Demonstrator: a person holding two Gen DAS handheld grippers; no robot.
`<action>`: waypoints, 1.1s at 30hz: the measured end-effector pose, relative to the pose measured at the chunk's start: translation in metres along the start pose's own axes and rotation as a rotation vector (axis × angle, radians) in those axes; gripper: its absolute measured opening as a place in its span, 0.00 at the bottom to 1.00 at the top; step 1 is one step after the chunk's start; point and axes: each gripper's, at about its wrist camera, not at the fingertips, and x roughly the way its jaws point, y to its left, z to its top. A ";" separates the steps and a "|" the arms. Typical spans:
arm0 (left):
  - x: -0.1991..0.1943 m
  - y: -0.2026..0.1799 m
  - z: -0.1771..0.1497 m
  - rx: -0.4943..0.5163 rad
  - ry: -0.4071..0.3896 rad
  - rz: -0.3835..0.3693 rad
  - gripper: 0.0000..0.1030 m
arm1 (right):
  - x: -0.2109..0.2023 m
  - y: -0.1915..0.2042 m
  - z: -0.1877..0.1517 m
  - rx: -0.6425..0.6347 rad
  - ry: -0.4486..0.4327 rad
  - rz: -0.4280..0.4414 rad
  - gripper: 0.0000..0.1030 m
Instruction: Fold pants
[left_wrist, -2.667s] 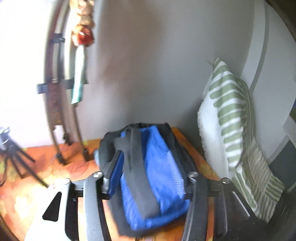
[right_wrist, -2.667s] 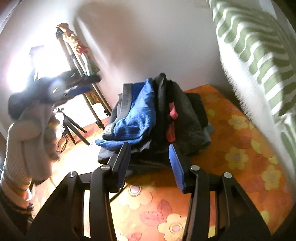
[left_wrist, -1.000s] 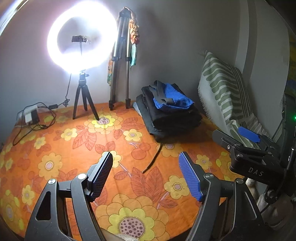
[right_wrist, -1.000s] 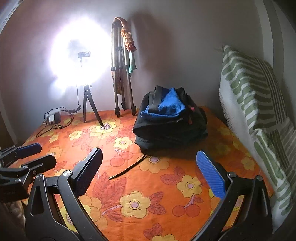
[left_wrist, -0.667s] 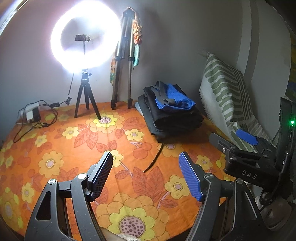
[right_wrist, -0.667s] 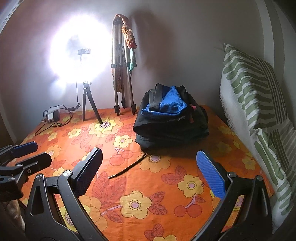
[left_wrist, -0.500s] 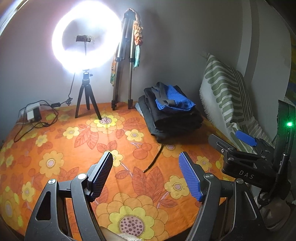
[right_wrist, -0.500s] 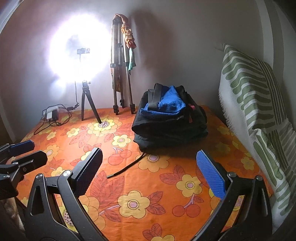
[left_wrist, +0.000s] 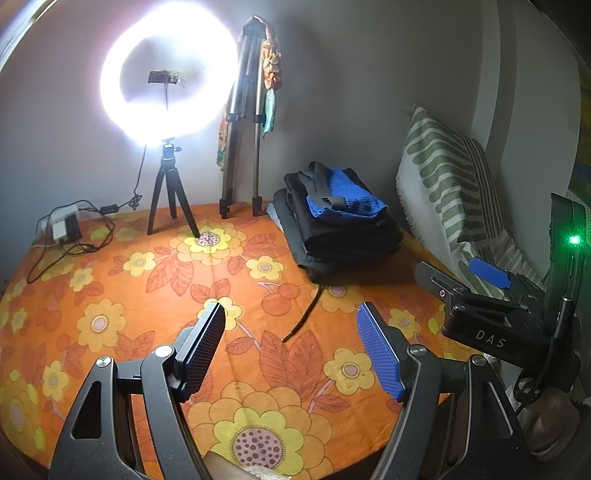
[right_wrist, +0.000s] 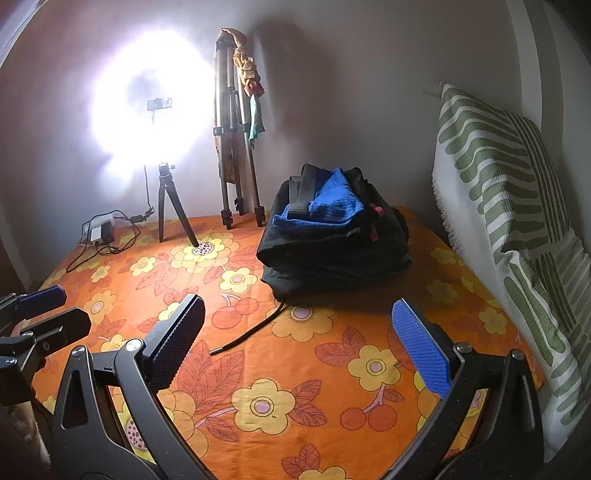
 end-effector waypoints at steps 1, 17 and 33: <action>0.000 0.000 0.000 0.000 0.000 0.001 0.72 | 0.000 0.000 0.000 0.001 0.000 -0.001 1.00; -0.001 0.002 0.000 0.001 -0.003 0.002 0.72 | 0.000 0.000 -0.001 0.002 0.003 -0.002 1.00; 0.000 0.006 -0.001 0.009 -0.006 0.016 0.72 | 0.000 0.001 -0.002 0.002 0.004 -0.005 1.00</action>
